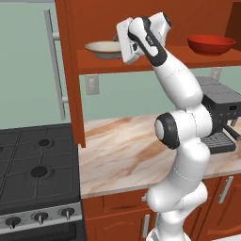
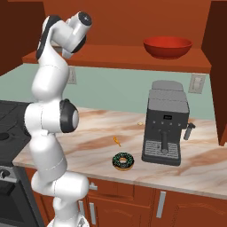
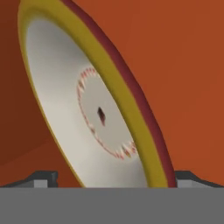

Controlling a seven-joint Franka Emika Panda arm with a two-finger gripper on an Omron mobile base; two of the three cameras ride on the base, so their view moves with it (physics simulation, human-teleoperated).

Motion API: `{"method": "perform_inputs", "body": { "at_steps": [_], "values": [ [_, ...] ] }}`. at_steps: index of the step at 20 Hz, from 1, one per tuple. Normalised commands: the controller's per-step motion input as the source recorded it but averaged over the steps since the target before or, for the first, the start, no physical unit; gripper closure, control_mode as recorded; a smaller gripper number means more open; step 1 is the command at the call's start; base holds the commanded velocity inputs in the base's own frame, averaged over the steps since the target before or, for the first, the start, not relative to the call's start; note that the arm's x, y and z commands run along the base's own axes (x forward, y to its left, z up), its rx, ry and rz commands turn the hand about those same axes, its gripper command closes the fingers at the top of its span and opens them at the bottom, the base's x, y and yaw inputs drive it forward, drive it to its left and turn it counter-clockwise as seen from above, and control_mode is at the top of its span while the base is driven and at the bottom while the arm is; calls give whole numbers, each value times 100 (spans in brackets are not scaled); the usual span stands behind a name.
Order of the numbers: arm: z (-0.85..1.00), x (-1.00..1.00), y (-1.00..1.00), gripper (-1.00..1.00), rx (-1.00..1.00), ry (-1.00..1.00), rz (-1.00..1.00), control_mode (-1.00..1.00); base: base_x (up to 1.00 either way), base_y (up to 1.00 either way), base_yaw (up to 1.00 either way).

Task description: Pick both bowls and place them on the counter. Then place the shrimp in one bowl and place the donut in the other bowl.

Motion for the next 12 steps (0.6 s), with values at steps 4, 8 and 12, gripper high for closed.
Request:
{"method": "perform_inputs", "body": {
  "at_steps": [4, 8, 12],
  "values": [
    [-25, 19, 11, -100, 0, 0, 0, -100, 0, 0, 0],
    [-25, 9, 9, 100, 0, 0, 0, -100, 0, 0, 0],
    [-23, -5, 0, 100, 0, 1, 0, -100, 0, 0, 0]
  ]
}}
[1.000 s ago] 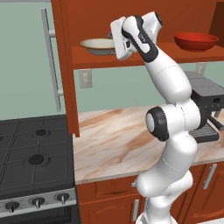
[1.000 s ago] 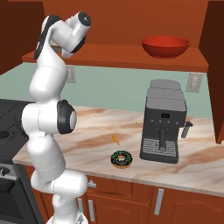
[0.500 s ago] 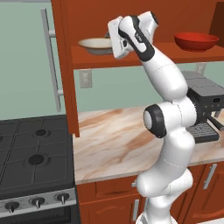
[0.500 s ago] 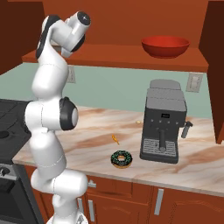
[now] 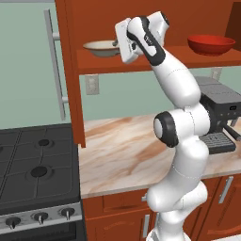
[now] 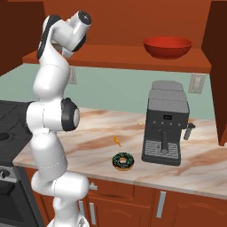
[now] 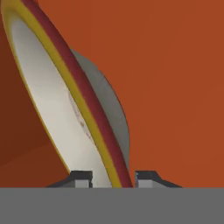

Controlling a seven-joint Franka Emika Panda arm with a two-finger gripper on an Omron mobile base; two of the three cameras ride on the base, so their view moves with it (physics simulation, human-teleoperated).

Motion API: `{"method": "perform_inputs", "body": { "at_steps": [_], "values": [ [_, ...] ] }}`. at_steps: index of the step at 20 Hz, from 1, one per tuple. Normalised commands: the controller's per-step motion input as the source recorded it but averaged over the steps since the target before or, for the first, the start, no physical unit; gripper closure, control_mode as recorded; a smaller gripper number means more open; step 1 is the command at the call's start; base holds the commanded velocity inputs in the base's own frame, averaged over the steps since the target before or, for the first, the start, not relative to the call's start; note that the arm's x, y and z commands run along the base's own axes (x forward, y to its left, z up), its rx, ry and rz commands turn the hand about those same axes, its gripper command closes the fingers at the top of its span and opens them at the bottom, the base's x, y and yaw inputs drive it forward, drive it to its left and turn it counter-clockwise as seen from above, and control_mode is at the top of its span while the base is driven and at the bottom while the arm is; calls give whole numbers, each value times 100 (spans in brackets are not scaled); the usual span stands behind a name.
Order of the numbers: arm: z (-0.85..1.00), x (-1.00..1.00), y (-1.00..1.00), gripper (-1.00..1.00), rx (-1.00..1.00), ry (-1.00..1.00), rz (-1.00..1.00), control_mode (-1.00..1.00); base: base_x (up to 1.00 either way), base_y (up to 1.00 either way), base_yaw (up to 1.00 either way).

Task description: Pick both bowls and place them on the counter. Then place the shrimp in one bowl and place the donut in the other bowl.

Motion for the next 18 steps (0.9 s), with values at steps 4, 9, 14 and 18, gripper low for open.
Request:
{"method": "perform_inputs", "body": {
  "at_steps": [4, 9, 14, 18],
  "values": [
    [-24, -40, -2, 100, 0, 3, 0, -100, 0, 0, 0],
    [-20, -72, 0, 100, 1, 0, 0, -100, 0, 0, 0],
    [-15, -86, -1, 100, 4, 0, 2, -100, 0, 0, 0],
    [-10, -88, -6, 100, 4, 0, 3, -100, 0, 0, 0]
  ]
}}
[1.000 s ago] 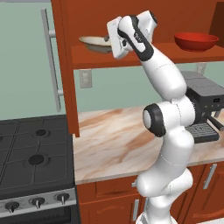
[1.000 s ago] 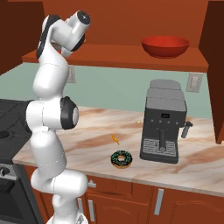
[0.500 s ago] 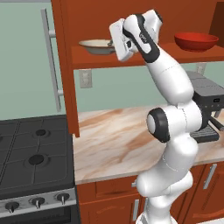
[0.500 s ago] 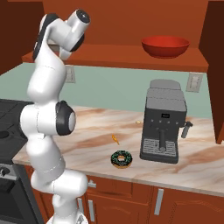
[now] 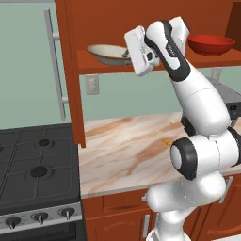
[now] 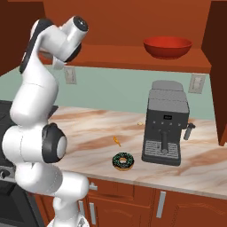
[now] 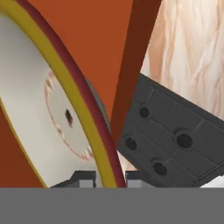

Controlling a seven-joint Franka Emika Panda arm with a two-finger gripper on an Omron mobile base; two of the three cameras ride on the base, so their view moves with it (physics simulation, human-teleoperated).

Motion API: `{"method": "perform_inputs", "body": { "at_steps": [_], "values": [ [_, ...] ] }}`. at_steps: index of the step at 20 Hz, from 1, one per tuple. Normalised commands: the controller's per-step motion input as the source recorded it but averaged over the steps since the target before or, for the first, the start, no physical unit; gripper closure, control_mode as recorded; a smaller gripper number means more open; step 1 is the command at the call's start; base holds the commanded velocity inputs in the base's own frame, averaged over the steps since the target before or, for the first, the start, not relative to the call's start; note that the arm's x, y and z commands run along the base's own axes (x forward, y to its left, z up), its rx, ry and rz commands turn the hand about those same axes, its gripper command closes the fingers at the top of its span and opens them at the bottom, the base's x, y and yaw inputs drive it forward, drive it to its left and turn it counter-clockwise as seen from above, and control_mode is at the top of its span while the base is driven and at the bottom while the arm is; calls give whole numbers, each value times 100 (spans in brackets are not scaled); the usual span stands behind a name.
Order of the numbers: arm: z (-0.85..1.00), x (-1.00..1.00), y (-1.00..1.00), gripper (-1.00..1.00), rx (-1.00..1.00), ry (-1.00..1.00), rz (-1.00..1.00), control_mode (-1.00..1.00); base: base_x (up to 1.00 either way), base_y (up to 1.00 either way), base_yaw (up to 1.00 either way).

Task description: Pick both bowls and place them on the counter. Then place the shrimp in one bowl and place the donut in the other bowl.

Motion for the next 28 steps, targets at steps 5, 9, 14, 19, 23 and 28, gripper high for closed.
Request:
{"method": "perform_inputs", "body": {
  "at_steps": [5, 9, 14, 19, 23, 28],
  "values": [
    [-10, -93, -7, 100, 4, -3, 2, -100, 0, 0, 0],
    [-7, -93, -14, 100, 1, -5, 3, -100, 0, 0, 0],
    [-10, -84, -23, 100, 0, -1, 4, -100, 0, 0, 0],
    [-18, -80, -29, 100, 0, 0, 1, -100, 0, 0, 0],
    [-31, -77, -24, 100, 0, 0, 0, -100, 0, 0, 0],
    [-45, -61, -13, 100, 0, 4, 0, -100, 0, 0, 0]
  ]
}}
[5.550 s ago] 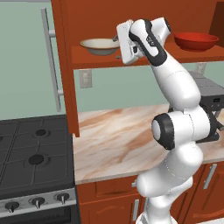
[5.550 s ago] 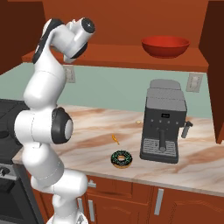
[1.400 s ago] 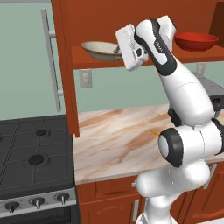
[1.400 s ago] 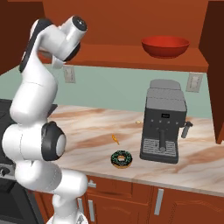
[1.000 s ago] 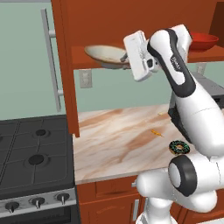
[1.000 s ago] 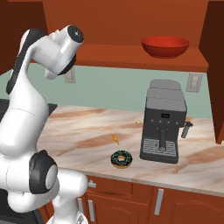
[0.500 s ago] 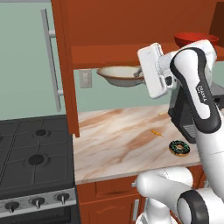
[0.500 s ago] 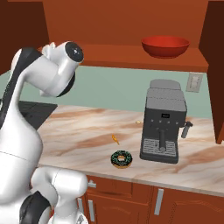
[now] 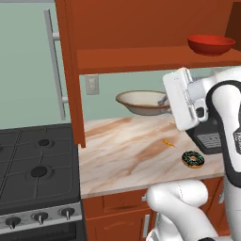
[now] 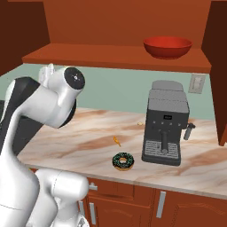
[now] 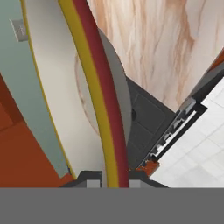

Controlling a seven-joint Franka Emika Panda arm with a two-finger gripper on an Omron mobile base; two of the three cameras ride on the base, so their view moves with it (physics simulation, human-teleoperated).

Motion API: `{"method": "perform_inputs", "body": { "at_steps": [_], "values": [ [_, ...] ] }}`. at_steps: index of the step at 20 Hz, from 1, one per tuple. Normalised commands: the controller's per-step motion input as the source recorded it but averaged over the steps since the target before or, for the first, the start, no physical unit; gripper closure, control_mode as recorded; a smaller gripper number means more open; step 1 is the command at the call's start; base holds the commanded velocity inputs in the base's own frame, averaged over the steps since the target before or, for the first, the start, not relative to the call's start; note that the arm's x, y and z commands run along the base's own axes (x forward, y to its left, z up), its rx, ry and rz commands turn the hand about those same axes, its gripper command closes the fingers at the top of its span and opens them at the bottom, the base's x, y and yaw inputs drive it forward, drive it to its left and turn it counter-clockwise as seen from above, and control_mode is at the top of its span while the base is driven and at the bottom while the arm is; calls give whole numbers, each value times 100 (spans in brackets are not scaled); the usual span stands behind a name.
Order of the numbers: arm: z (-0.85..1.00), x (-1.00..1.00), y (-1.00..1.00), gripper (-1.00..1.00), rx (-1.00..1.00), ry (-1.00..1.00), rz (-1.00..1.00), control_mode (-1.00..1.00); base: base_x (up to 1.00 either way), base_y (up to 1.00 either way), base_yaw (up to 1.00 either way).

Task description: Pick both bowls and place them on the counter. Then place the shrimp in one bowl and place the donut in the other bowl.

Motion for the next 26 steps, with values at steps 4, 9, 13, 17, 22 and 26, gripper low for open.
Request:
{"method": "perform_inputs", "body": {
  "at_steps": [4, 9, 13, 17, 22, 26],
  "values": [
    [-64, -11, 0, 100, 0, 13, 0, -100, 0, 0, 0],
    [-66, 11, 0, 100, 0, 9, 0, -100, 0, 0, 0],
    [-54, 39, 0, 100, 0, -1, 2, -100, 0, 0, 0],
    [-47, 44, 1, 100, -1, -5, 6, -100, 0, 0, 0],
    [-50, 44, 9, 100, -4, -1, 8, -100, 0, 0, 0],
    [-48, 49, 13, 100, -4, -2, 12, -100, 0, 0, 0]
  ]
}}
